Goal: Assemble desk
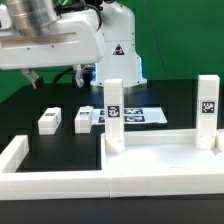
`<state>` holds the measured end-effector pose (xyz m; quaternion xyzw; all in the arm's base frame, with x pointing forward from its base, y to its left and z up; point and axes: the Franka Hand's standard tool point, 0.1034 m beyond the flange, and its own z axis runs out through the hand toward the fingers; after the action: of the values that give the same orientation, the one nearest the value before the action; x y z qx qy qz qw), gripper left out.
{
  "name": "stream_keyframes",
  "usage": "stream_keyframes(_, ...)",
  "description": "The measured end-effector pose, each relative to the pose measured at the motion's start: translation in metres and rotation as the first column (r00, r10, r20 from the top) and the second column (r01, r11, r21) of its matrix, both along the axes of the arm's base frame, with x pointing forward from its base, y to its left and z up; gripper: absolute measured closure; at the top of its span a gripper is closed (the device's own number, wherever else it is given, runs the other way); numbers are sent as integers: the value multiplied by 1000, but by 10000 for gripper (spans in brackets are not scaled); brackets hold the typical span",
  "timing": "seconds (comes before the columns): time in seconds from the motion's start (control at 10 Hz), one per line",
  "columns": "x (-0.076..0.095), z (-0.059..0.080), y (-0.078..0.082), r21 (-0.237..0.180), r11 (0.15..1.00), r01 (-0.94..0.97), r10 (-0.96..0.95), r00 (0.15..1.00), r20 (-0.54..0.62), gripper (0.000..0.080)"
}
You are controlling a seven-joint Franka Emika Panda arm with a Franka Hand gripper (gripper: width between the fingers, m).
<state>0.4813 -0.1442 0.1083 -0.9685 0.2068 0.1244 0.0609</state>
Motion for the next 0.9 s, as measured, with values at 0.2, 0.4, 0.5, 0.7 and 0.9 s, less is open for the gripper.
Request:
stream_keyframes(0.2,-3,-3,0,-1,999,41,-41,999,-17,150)
stream_keyframes(0.4,-23,-26,-11,65,996,58,-53,996,-72,150)
stream_keyframes(0.5,-31,-28,-6,98,993,62,-51,992,-115,150)
stream_keyframes(0.7,-39,-24,8,183,977,108,-56,962,-267,150)
stream_keyframes(0.9,-45,-19,17,220,971,98,-13,934,-356,150)
